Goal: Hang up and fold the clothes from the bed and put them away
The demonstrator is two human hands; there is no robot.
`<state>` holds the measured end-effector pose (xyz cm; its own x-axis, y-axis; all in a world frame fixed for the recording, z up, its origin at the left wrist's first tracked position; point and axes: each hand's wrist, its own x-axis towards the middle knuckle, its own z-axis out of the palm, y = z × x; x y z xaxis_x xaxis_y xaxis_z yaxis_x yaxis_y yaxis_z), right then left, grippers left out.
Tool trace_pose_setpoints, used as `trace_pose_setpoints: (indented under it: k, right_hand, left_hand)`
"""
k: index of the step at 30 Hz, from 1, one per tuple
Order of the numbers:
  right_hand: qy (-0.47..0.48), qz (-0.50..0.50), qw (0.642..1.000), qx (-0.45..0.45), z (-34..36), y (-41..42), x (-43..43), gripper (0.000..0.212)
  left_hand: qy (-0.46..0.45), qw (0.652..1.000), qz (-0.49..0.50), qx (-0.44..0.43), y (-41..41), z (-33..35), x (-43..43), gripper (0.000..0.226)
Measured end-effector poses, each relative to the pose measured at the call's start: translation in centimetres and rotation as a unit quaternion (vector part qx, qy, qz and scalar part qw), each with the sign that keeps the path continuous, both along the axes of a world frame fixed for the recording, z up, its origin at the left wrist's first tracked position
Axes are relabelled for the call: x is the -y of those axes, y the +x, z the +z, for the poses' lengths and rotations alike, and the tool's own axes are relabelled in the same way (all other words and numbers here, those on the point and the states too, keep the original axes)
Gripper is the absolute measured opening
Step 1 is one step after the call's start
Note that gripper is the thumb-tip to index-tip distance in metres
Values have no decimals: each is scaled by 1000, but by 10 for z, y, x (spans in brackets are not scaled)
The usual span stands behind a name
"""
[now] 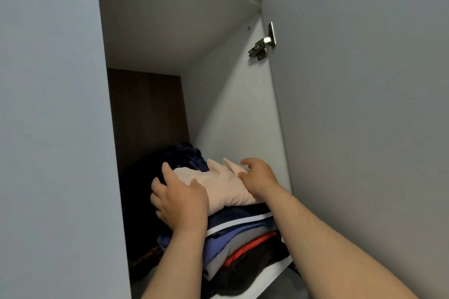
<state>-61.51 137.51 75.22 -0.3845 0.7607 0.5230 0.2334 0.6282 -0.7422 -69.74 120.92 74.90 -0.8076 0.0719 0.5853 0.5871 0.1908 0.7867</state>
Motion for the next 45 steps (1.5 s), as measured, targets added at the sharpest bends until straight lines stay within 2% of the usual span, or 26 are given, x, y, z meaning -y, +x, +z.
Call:
trace_pose_setpoints:
  k: [2, 3, 4, 7, 10, 13, 19, 23, 28, 33, 36, 39, 42, 45]
  right_hand:
    - [84, -11, 996, 5, 11, -3, 5, 36]
    - [125, -1, 992, 29, 15, -5, 10, 34]
    - [153, 17, 986, 70, 18, -7, 15, 35]
    - [152, 72, 969, 183, 17, -10, 22, 43]
    - [81, 100, 965, 230, 6, -9, 20, 51]
    - [-9, 94, 966, 242, -8, -11, 14, 56]
    - [-53, 94, 970, 218, -21, -23, -1, 55]
    - [-43, 91, 968, 229, -28, -26, -6, 58]
    - [-46, 101, 975, 192, -30, -18, 0, 54]
    - [100, 70, 990, 63, -39, 0, 10, 36]
    - [146, 21, 988, 36, -45, 16, 22, 38]
    - [219, -19, 974, 59, -50, 35, 39, 40]
    - [247, -67, 960, 115, -54, 57, 58, 48]
    - [273, -114, 946, 133, -66, 80, 82, 51]
  left_hand:
    - [-95, 975, 38, -196, 4, 2, 0, 58]
    - [-146, 960, 19, -240, 7, 4, -2, 53]
    - [-201, 948, 0, -247, 10, 6, -5, 51]
    - [-323, 930, -24, -177, 6, 3, -11, 43]
    - [-356, 931, -61, -58, -9, -3, -15, 43]
    - [-436, 897, -59, -39, -18, -8, -25, 41]
    - [-434, 901, -21, -1, -26, -11, -43, 35]
    - [-360, 930, -18, 74, -22, -15, -43, 42]
    - [-290, 956, -35, -28, -12, -25, -27, 46]
    - [-229, 959, 17, -164, -2, -35, -17, 49]
    - [-247, 949, 19, -197, 6, -42, -10, 52]
    - [-269, 935, -1, -232, 14, -52, 1, 58]
    - [-271, 925, -26, -265, 24, -59, 18, 62]
    - [-266, 919, -59, -286, 34, -70, 35, 64]
